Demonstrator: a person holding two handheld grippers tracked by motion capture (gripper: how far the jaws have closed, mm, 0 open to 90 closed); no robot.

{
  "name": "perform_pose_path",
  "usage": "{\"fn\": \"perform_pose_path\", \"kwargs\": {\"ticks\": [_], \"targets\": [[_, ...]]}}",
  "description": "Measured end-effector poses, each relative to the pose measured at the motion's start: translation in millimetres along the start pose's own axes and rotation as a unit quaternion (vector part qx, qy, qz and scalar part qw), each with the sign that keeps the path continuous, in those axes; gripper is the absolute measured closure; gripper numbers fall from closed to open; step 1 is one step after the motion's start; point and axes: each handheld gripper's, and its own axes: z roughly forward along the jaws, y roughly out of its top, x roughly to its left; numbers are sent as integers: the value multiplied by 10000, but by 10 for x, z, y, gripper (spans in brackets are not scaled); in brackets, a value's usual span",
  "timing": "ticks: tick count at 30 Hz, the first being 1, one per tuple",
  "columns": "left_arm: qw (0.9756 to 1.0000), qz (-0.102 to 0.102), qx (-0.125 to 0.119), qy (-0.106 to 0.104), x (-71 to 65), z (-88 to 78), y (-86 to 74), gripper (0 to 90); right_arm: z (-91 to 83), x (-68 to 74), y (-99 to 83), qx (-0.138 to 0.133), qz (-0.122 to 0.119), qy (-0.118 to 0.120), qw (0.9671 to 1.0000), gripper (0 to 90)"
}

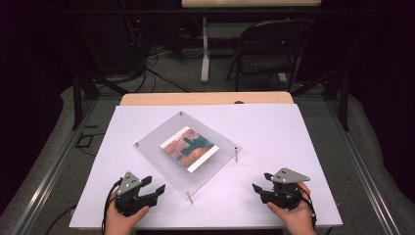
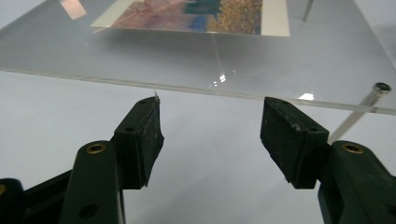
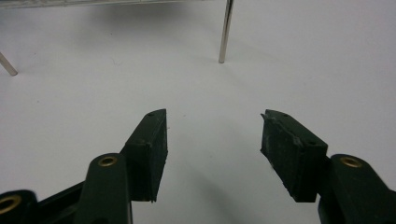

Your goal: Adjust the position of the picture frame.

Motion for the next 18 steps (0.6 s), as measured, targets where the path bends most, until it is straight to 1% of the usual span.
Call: {"fn": "perform_pose_path", "kwargs": {"ticks": [3,4,6,7,8,11,13,14,15,18], "targets": [[10000,18,14,-1,-24,2,4,371,-8,11,-3,-68,25,48,10000,395],[10000,-18,5,-12,-37,8,5,367,-4,14,-5,-98,31,66,9999,394],[10000,-84,50,-11,-44,4,-4,363,-10,15,-7,-175,68,262,9995,411],[10000,-84,50,-11,-44,4,-4,362,-10,15,-7,-175,68,262,9995,411],[9998,-179,42,-36,-45,-5,-14,362,-14,14,-4,-169,60,275,9995,417],[9998,-197,20,-27,-55,-20,-22,361,-9,4,-6,-122,112,298,9994,426],[9998,-196,10,-26,-62,-23,-24,360,0,-8,-11,-108,190,295,9993,426],[9998,-184,-1,-29,-70,-24,-26,360,0,-8,-11,-108,190,295,9993,426],[9999,-135,-12,2,-81,-26,-26,360,7,-29,-16,-82,253,307,9992,426],[9998,-206,-40,-42,-97,-18,-29,362,8,-63,-23,-79,346,288,9990,435]]}}
